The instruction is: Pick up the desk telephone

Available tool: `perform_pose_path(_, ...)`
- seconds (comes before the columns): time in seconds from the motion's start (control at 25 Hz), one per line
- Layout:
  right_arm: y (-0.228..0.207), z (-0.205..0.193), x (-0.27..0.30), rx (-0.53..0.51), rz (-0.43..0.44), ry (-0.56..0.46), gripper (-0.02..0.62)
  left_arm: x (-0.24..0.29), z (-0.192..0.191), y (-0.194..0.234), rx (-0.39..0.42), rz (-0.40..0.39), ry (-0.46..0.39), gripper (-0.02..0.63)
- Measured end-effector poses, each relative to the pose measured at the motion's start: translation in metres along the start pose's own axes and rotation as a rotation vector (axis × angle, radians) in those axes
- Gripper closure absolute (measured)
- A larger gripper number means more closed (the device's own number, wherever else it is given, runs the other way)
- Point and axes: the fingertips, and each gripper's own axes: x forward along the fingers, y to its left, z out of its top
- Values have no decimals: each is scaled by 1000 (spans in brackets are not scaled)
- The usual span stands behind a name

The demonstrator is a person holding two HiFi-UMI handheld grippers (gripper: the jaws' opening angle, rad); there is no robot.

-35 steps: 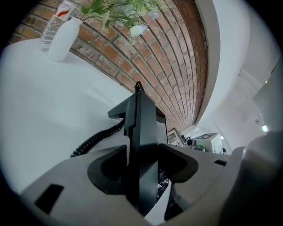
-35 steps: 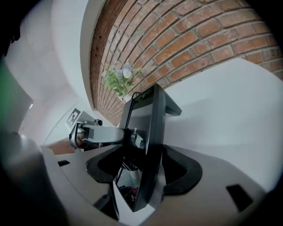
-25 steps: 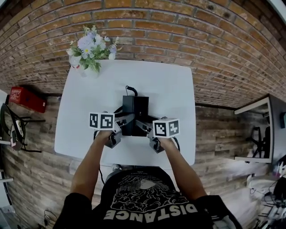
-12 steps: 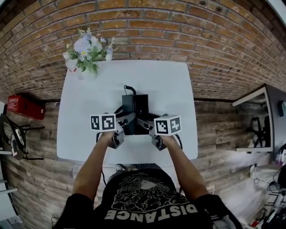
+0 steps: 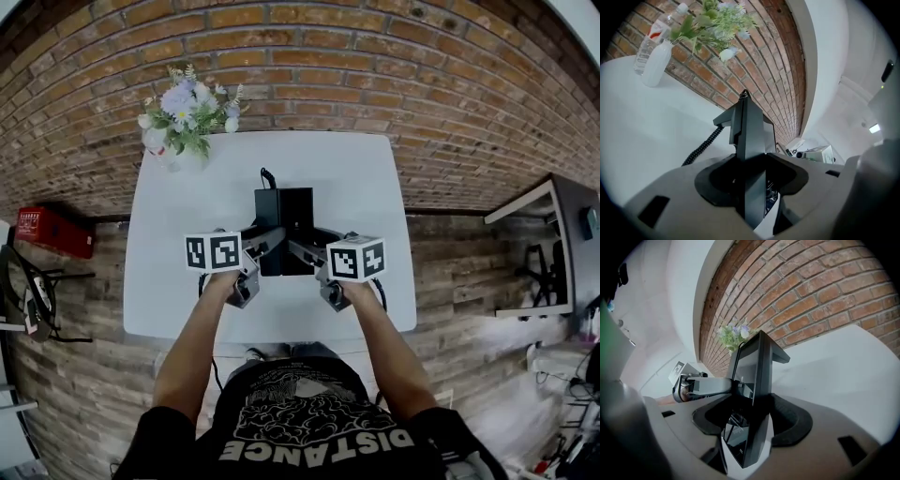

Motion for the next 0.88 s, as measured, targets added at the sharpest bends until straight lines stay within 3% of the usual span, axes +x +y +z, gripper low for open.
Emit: perform_pose_path(0.88,97,104,-60,-234,-11,-263,347,-66,90,-110,287,-77,-157,400)
